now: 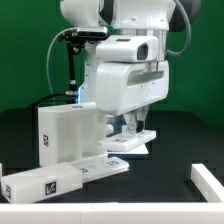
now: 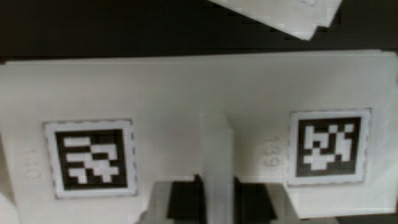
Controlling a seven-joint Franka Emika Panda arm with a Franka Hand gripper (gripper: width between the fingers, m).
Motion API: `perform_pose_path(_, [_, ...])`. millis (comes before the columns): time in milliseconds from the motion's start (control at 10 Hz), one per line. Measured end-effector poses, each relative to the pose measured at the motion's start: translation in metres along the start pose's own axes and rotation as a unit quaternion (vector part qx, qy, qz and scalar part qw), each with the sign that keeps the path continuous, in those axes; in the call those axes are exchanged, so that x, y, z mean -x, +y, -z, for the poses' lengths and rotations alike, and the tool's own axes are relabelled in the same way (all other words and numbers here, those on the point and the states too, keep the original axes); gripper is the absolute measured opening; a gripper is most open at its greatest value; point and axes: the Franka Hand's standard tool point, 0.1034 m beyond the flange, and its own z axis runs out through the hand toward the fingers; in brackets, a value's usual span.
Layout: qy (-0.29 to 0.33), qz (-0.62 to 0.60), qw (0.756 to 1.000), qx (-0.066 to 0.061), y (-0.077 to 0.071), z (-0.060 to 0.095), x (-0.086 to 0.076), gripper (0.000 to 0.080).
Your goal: Assemble cabinet
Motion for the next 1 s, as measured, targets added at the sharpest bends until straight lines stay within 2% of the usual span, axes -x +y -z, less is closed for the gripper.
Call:
perform_pose_path(200, [0.0, 0.007, 1.0, 0.0, -0.001, 0.0, -0.001, 0.0062])
perform_pose_path(300, [0.003, 0.05, 0.999, 0.002, -0.008, 0.003, -0.009, 0.0062])
perform_pose_path(400, [0.004, 0.09, 0.996, -0.003, -0.021, 0.002, -0.014, 0.0062])
perform_pose_path(500, [0.005, 0.121, 0.993, -0.002, -0.035, 0.004, -0.019, 0.0062])
perform_pose_path(600, [0.02, 0.132, 0.991, 0.014, -0.046, 0.005, -0.025, 0.0062])
perform_pose_path(700, [0.015, 0.129, 0.992, 0.008, -0.046, 0.003, -0.021, 0.0062])
perform_pose_path(1000, [0.015, 0.127, 0.992, 0.008, -0.045, 0.002, -0.021, 0.0062])
